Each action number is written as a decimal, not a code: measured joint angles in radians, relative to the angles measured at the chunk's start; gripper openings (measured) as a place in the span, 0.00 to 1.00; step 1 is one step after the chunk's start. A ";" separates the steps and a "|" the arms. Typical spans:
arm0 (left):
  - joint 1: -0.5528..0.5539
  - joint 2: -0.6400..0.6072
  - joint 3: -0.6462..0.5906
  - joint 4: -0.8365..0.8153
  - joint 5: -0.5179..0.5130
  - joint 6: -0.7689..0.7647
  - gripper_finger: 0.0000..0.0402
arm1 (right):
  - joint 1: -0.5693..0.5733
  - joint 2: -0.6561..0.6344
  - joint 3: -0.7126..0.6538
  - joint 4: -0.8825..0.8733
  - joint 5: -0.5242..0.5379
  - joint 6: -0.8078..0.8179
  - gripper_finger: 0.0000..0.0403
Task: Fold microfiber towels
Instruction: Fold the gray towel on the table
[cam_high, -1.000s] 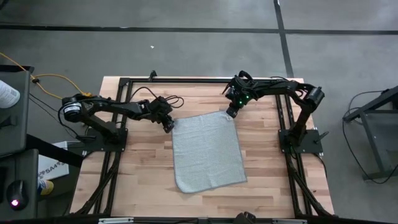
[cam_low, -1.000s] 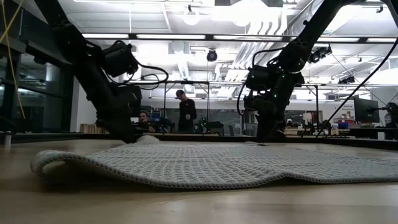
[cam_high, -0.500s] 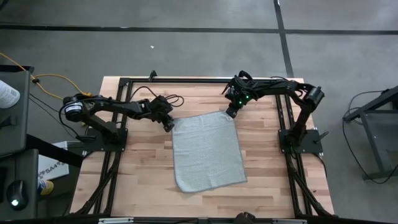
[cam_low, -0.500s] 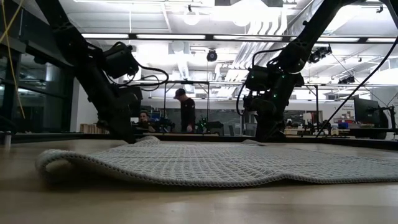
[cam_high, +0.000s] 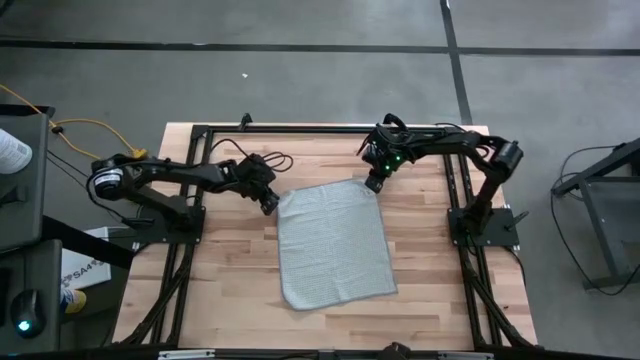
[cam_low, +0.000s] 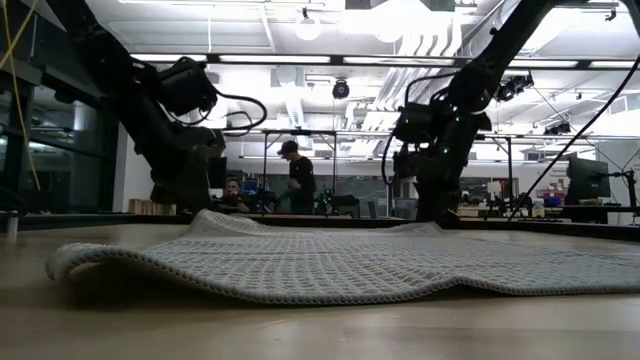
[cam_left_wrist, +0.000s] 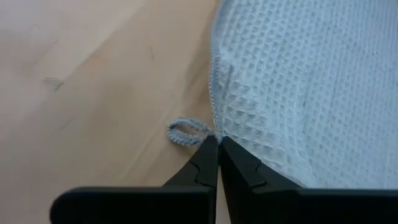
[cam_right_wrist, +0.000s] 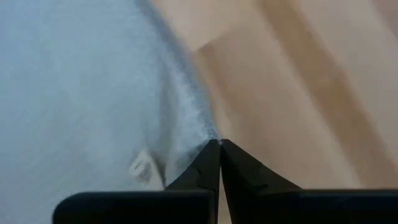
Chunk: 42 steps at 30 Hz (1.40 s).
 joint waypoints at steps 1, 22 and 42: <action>-0.009 -0.011 0.000 -0.010 -0.010 -0.001 0.01 | 0.004 -0.015 0.000 -0.003 -0.002 0.000 0.01; -0.130 -0.134 0.002 -0.135 -0.409 0.038 0.00 | 0.168 -0.119 0.005 -0.038 0.371 0.148 0.01; -0.130 -0.134 0.071 -0.053 -0.552 0.228 0.00 | 0.247 -0.121 0.007 -0.104 0.733 0.372 0.01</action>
